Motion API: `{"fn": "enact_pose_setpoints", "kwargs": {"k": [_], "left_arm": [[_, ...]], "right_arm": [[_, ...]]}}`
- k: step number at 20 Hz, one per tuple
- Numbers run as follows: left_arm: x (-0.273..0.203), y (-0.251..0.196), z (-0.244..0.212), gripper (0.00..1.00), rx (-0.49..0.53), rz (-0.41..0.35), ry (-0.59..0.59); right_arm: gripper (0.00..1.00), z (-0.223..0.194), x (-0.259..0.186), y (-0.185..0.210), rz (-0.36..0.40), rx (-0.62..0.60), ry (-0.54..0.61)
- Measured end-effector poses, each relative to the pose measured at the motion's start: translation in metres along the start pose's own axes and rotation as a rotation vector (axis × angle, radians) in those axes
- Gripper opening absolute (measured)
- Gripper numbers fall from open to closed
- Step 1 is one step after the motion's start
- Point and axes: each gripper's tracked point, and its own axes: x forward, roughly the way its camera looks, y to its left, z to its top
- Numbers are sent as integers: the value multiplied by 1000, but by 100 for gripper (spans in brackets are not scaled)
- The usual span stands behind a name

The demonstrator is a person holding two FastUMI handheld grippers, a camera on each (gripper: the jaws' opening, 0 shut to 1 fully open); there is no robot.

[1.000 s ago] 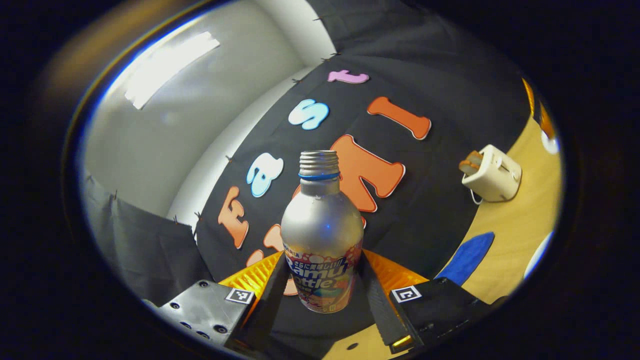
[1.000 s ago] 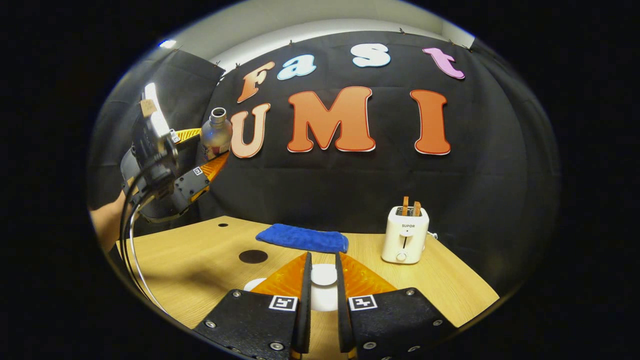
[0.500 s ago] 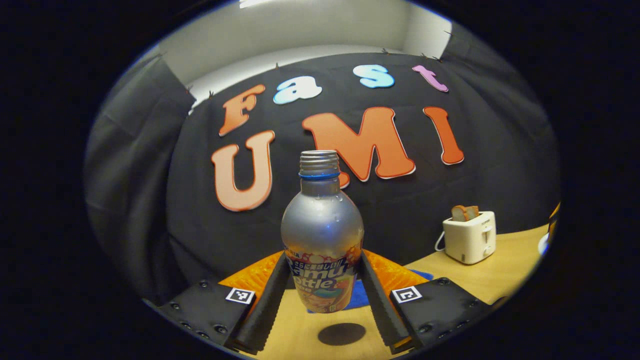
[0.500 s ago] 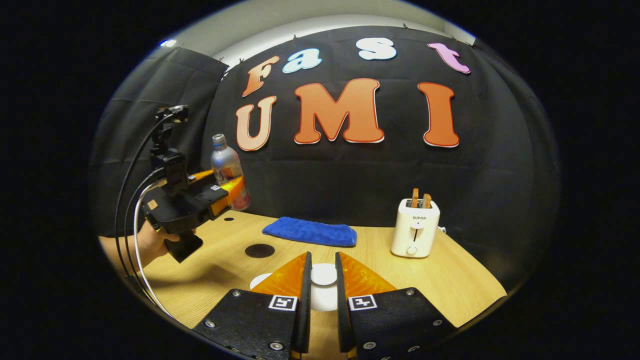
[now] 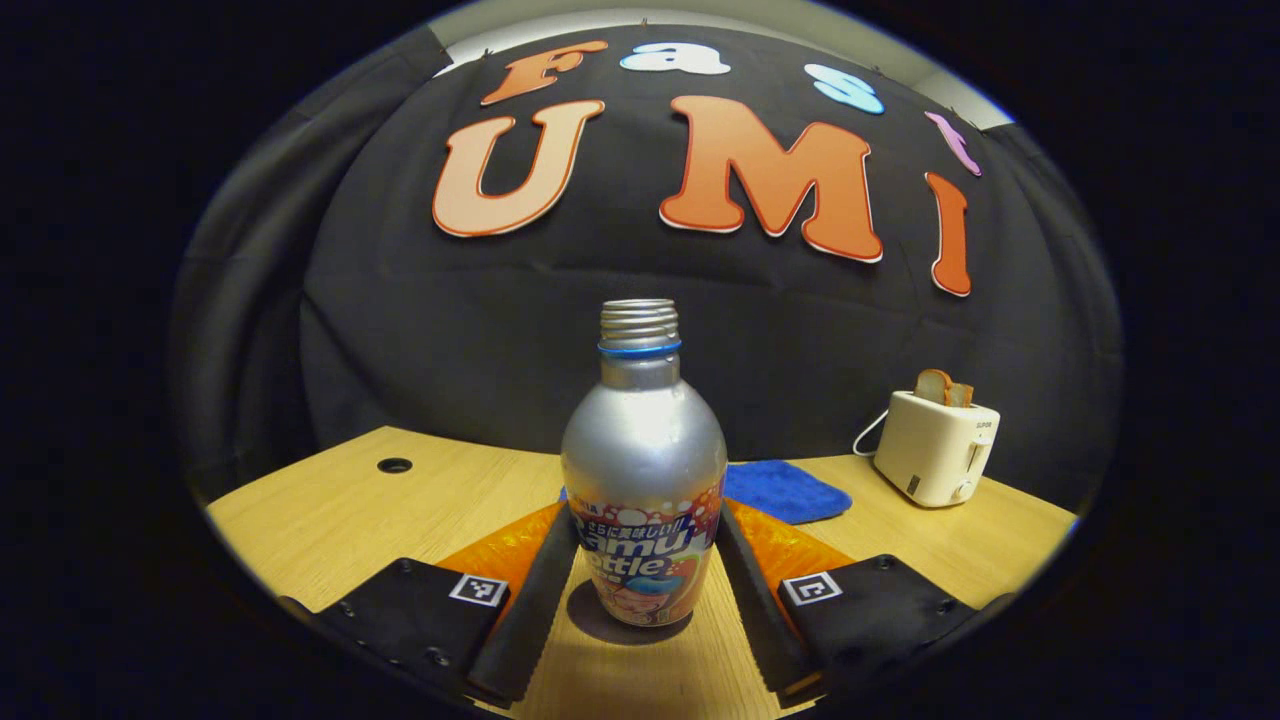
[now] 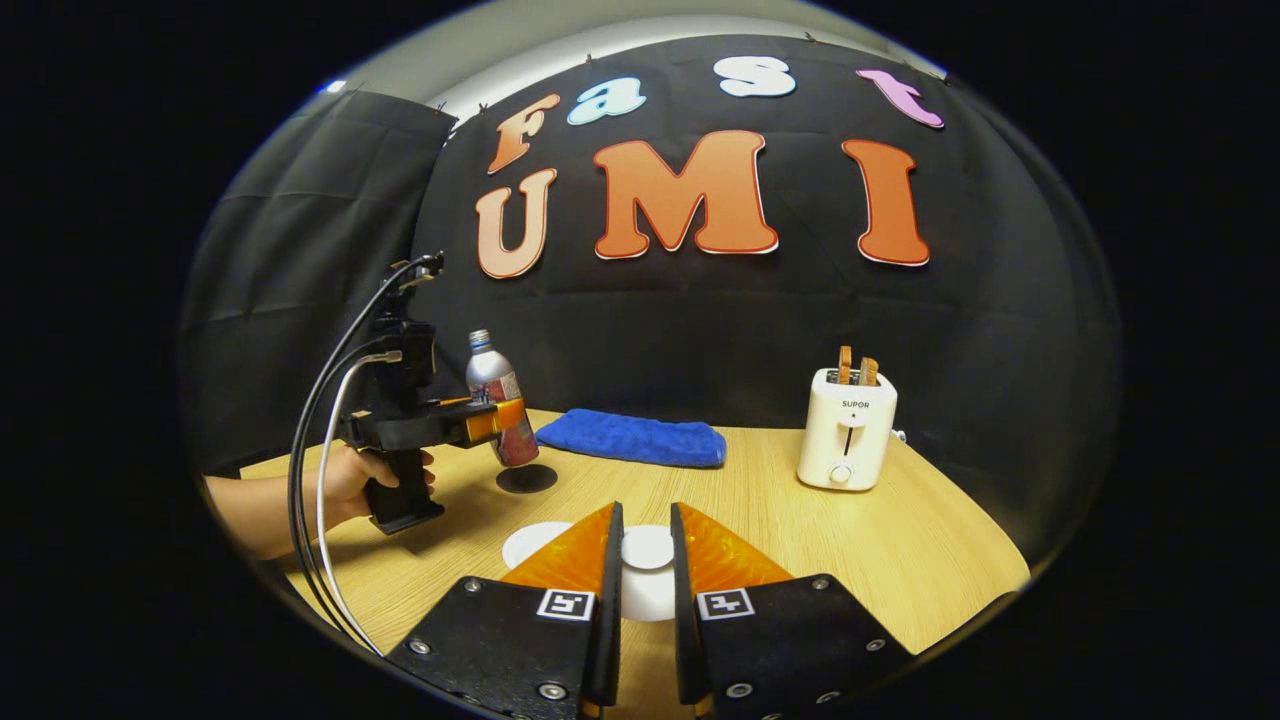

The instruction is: Open the teacup lid with one hand, grasp the water bottle and pour water into the teacup with the other hand; after pouring, place the water bottle on the coaster and then close the teacup lid.

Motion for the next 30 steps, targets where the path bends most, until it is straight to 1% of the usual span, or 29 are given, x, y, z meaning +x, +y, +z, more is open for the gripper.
{"fn": "enact_pose_setpoints", "kwargs": {"k": [1, 2, 3, 6, 9, 10, 11, 12, 13, 15, 16, 17, 18, 21, 22, 23, 24, 25, 30], "left_arm": [[2, 0, -1, 85, 3, 3, 18], [4, 1, -6, 87, 9, 2, 34], [8, 2, -12, 85, 12, 6, 46], [17, 4, -26, 85, 20, 3, 84], [22, 0, -27, 85, 25, 2, 93], [22, 0, -27, 82, 28, 1, 98], [22, 0, -27, 83, 28, -2, 99], [21, 1, -27, 88, 29, -4, 104], [20, 0, -27, 88, 32, -8, 112], [12, 0, -33, 90, 49, -13, 142], [7, -2, -33, 99, 59, -20, 139], [2, 0, -28, 99, 75, -19, 129], [0, -1, -25, 95, 89, -19, 119], [-17, -2, -17, 95, 100, -28, 89], [-22, -1, -16, 99, 95, -26, 84], [-28, 0, -14, 99, 85, -21, 80], [-35, 1, -15, 95, 78, -12, 73], [-43, 1, -13, 99, 74, -11, 61], [-80, 1, -7, 100, 76, -1, 17]], "right_arm": [[23, 0, 1, 0, 5, 3, 3], [23, -2, 3, 2, 8, 6, 4], [23, -2, 6, 3, 11, 8, 7], [23, -3, 10, 8, 27, 8, 12], [23, -4, 15, 14, 38, 1, 19], [23, -3, 15, 17, 47, 3, 18], [23, -2, 17, 21, 55, 9, 14], [23, -1, 19, 24, 64, 16, 16], [23, 0, 21, 28, 71, 21, 16], [23, 2, 26, 37, 88, 27, 11], [23, 3, 27, 42, 99, 29, 9], [23, 3, 30, 48, 109, 27, 8], [23, 3, 31, 52, 115, 25, 4], [23, -1, 40, 67, 143, 26, 7], [23, -4, 43, 71, 151, 24, 11], [23, -7, 46, 75, 155, 21, 16], [23, -10, 50, 79, 160, 19, 21], [23, -13, 54, 82, 165, 15, 24], [23, -33, 72, 90, 164, 28, 70]]}}
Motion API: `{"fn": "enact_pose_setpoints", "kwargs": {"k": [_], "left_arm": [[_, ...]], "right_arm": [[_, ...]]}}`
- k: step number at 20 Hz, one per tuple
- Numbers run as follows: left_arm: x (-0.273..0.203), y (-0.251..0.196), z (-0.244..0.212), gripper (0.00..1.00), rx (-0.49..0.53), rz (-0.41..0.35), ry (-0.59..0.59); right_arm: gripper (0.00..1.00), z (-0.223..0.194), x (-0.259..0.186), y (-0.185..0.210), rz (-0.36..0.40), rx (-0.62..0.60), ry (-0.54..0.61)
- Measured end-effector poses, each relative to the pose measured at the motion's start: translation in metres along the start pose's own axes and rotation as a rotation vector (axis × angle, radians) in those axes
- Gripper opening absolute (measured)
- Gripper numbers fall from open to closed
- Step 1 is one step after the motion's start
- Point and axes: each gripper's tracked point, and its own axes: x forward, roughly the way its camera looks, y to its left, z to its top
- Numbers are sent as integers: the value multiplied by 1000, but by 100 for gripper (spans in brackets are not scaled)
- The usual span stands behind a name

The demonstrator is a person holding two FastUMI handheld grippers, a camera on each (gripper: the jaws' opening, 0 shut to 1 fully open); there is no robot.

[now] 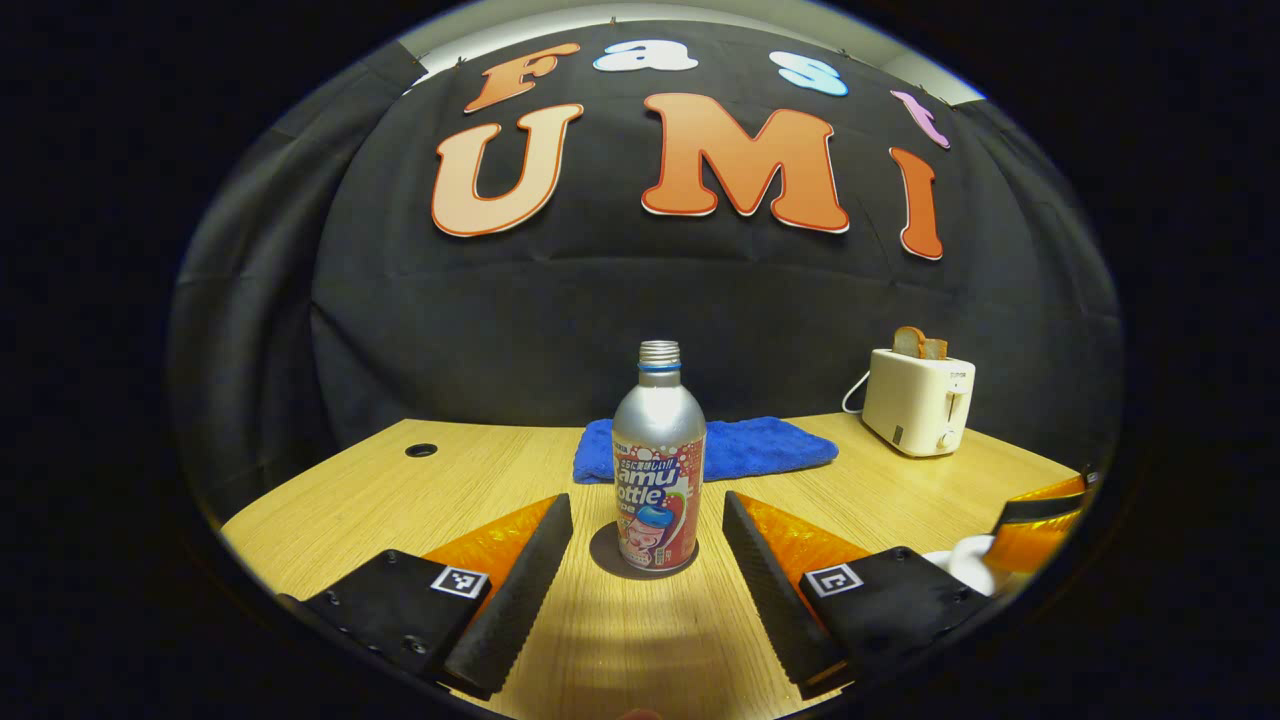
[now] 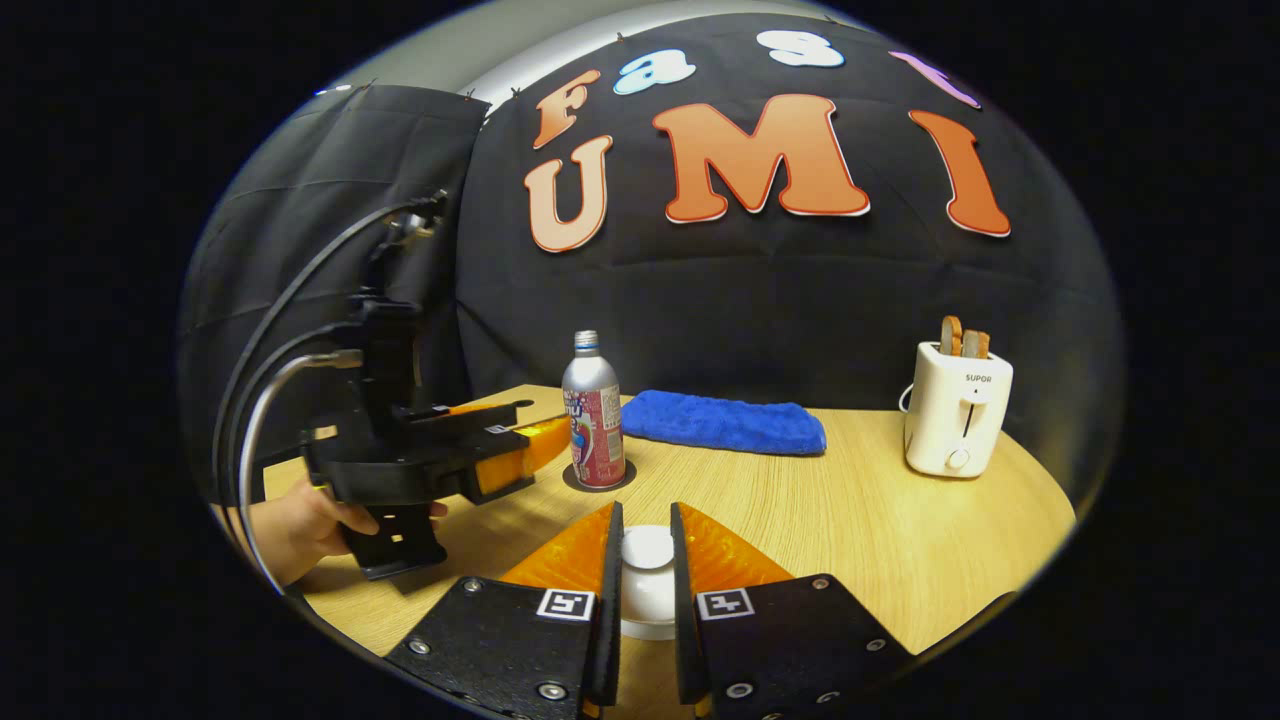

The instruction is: Open the teacup lid with one hand, grasp the water bottle and pour water into the teacup with the other hand; after pouring, place the water bottle on the coaster and then close the teacup lid.

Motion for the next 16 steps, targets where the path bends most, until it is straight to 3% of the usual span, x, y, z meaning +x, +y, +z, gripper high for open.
{"fn": "enact_pose_setpoints", "kwargs": {"k": [9, 13, 16], "left_arm": [[-34, 19, 4, 99, -2, 57, -41], [-44, 24, 18, 99, 11, 80, -71], [-55, 31, 37, 99, 41, 120, -117]], "right_arm": [[23, -23, 20, -8, -47, -33, 44], [29, -11, 15, -11, -65, -40, 15], [36, 22, 4, -19, -103, -69, -70]]}}
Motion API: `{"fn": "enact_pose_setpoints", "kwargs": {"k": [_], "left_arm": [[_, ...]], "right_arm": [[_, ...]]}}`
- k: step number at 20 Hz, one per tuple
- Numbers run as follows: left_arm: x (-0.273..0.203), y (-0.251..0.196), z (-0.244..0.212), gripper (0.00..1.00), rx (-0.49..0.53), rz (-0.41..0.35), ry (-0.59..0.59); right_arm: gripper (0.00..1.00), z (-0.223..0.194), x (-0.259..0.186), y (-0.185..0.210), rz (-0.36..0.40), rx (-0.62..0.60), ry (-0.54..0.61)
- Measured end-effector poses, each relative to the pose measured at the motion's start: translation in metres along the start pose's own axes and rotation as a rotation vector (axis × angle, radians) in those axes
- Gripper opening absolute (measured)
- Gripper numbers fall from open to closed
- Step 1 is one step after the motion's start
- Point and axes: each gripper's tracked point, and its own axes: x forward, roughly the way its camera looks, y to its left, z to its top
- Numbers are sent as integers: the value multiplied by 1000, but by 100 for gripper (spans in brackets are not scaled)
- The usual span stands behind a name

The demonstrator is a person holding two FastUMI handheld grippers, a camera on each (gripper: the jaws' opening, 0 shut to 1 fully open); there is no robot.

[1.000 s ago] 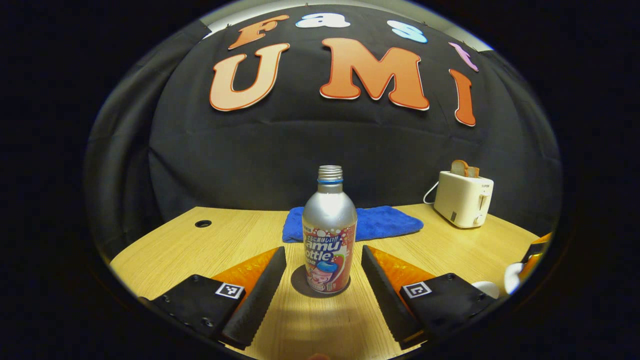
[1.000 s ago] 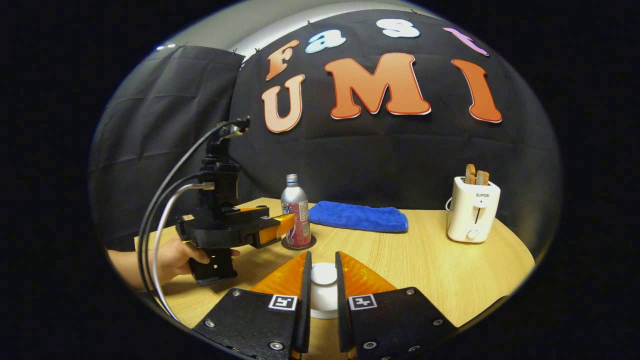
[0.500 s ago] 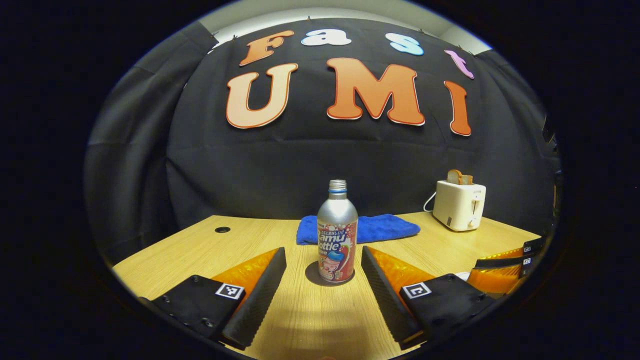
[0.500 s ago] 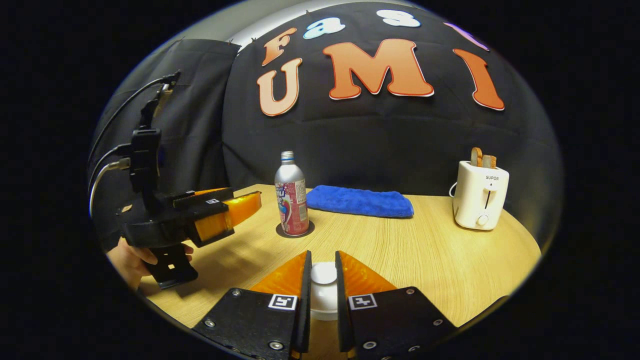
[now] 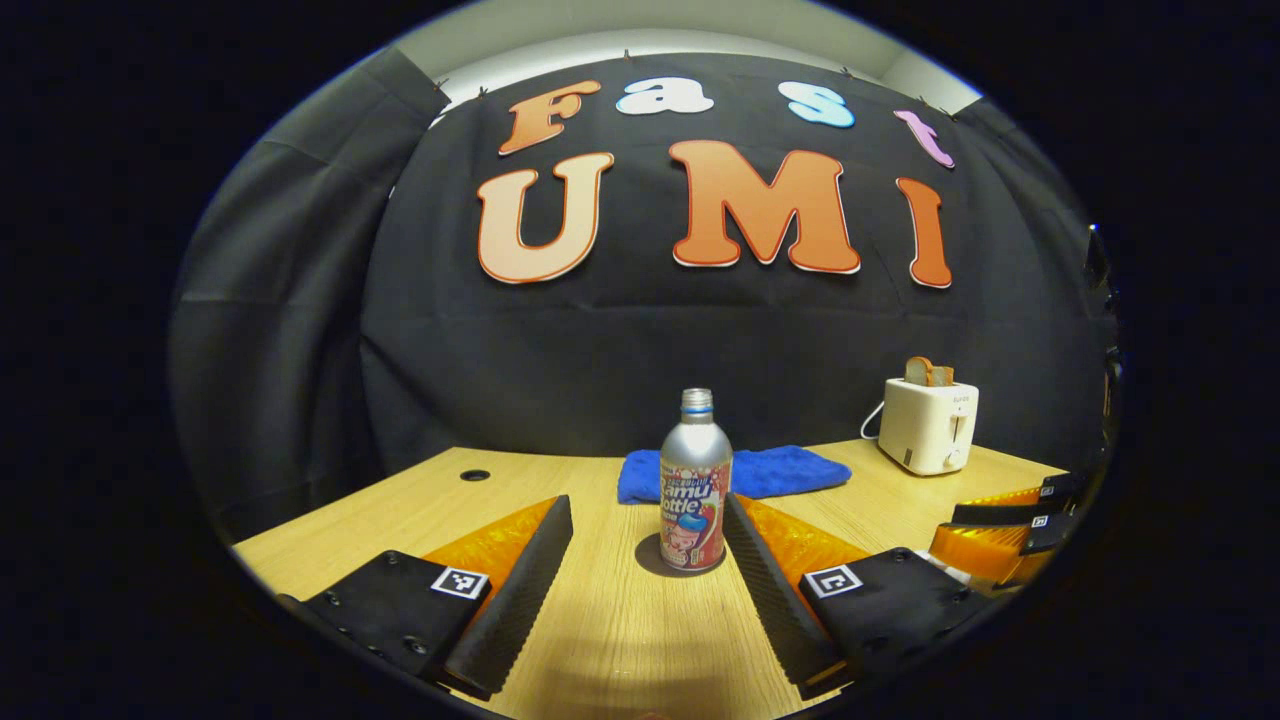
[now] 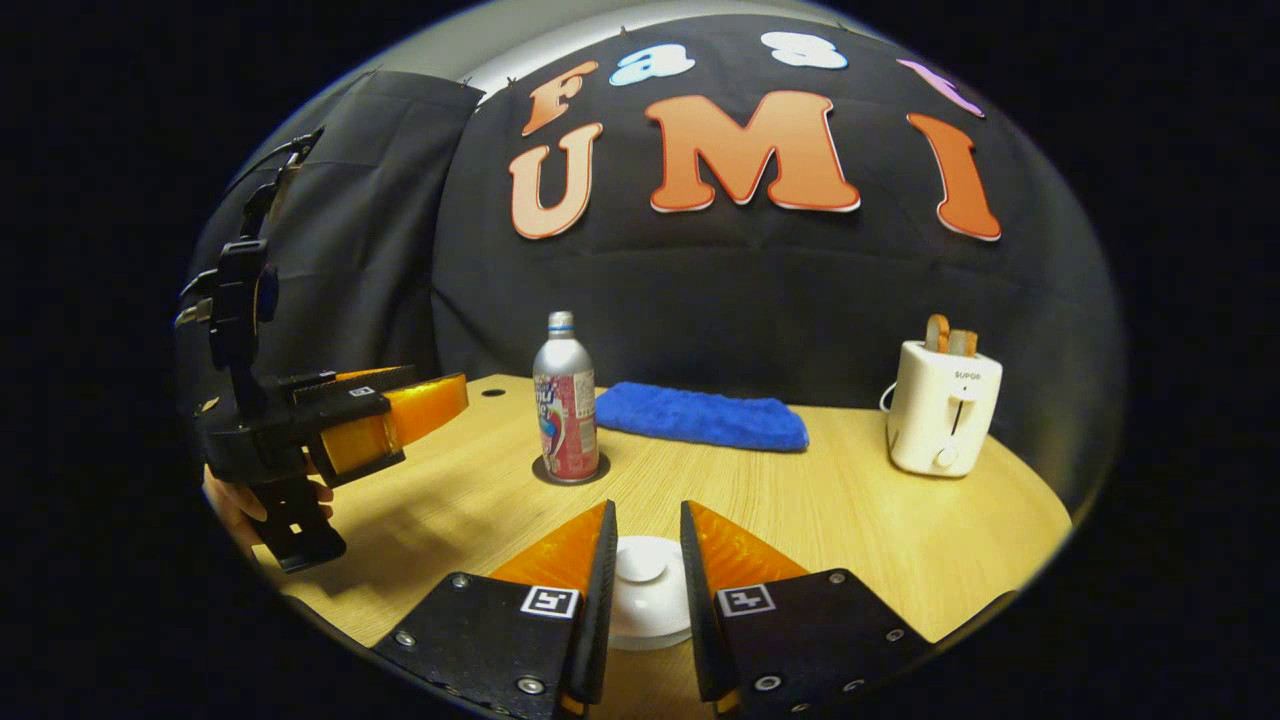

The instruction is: Open the teacup lid with one hand, grasp the water bottle and pour water into the teacup with the other hand; after pouring, place the water bottle on the coaster and then close the teacup lid.

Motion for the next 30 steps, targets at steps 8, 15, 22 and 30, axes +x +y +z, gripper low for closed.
{"fn": "enact_pose_setpoints", "kwargs": {"k": [8, 15, 22, 30], "left_arm": [[-33, 8, 52, 100, -31, 31, -96], [-65, 28, 74, 100, -37, 84, -148], [-97, 40, 81, 95, 13, 132, -192], [-109, 34, 79, 100, -11, 118, -210]], "right_arm": [[72, 72, -45, -44, -116, -26, -169], [79, 105, -85, -59, -168, -75, -243], [81, 109, -106, -71, -212, -86, -280], [82, 105, -112, -67, -232, -80, -284]]}}
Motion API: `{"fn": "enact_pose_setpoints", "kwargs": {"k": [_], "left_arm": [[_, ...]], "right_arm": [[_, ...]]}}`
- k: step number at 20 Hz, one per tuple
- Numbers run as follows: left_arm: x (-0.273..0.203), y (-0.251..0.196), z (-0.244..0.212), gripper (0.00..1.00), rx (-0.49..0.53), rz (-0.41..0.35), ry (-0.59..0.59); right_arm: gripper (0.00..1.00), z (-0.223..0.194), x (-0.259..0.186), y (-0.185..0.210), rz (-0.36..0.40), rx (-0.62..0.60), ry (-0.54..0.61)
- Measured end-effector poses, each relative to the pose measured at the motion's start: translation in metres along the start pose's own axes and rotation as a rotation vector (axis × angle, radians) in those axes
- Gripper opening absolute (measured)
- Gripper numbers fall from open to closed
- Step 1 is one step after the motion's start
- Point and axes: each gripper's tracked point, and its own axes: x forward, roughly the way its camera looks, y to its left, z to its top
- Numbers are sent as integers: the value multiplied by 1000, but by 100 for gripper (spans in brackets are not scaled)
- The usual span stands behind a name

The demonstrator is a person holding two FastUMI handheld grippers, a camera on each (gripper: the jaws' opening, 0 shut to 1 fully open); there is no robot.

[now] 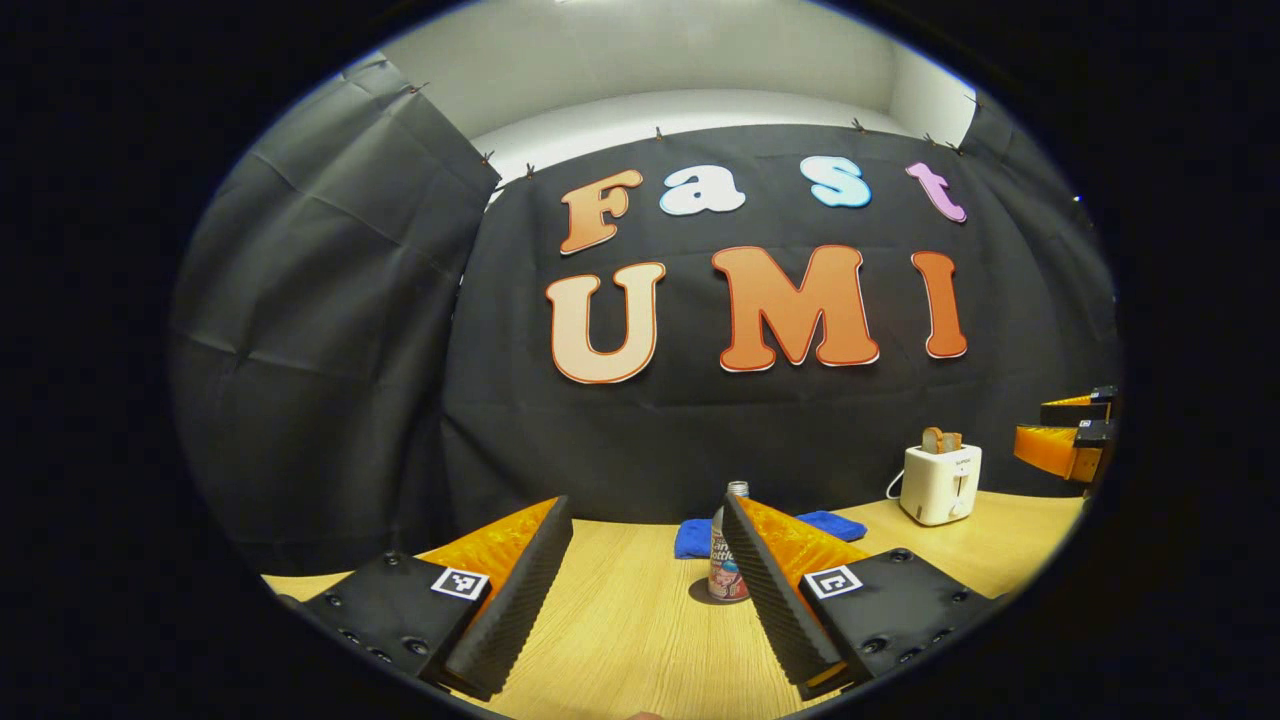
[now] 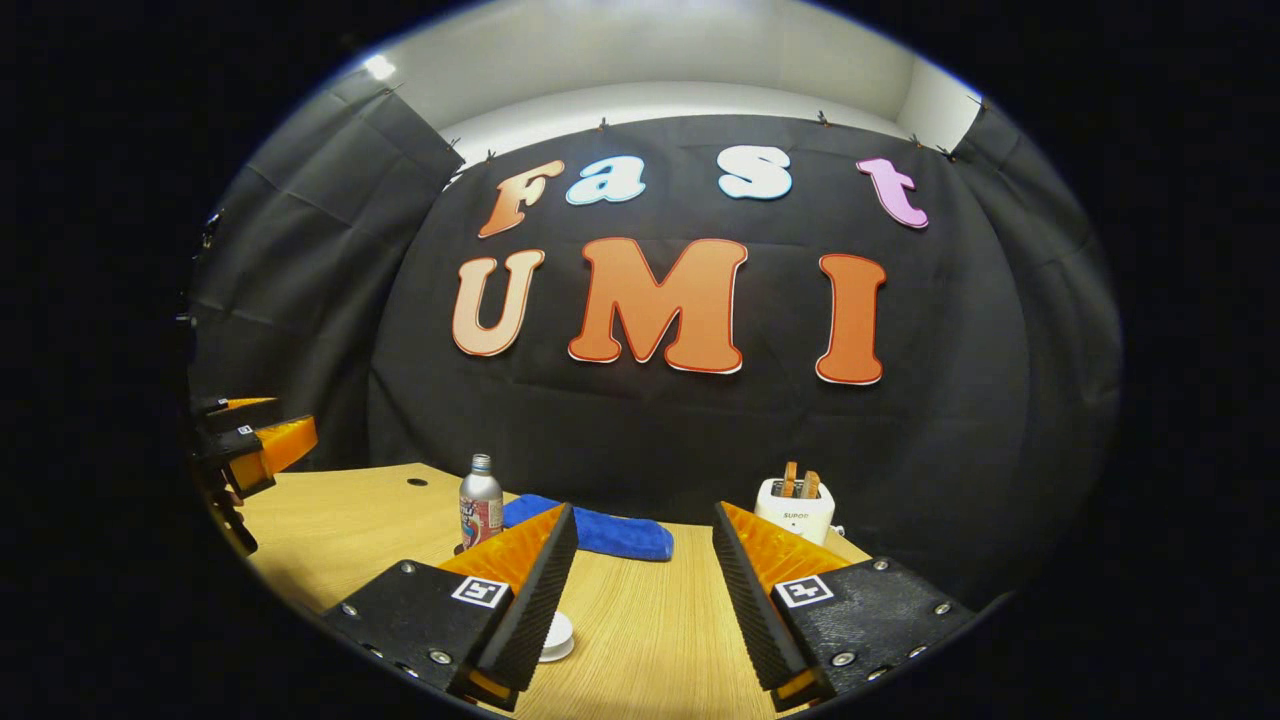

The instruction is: Open the teacup lid with one hand, grasp the water bottle and pour water into the teacup with the other hand; after pouring, place the water bottle on the coaster and then close the teacup lid.

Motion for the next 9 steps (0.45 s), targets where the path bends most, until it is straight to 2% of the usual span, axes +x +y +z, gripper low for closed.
{"fn": "enact_pose_setpoints", "kwargs": {"k": [7, 9], "left_arm": [[-4, -4, 15, 100, 10, -14, -35], [-5, -6, 16, 100, 8, -16, -38]], "right_arm": [[82, 2, -4, 13, 29, 14, 5], [86, 1, -4, 13, 27, 6, 8]]}}
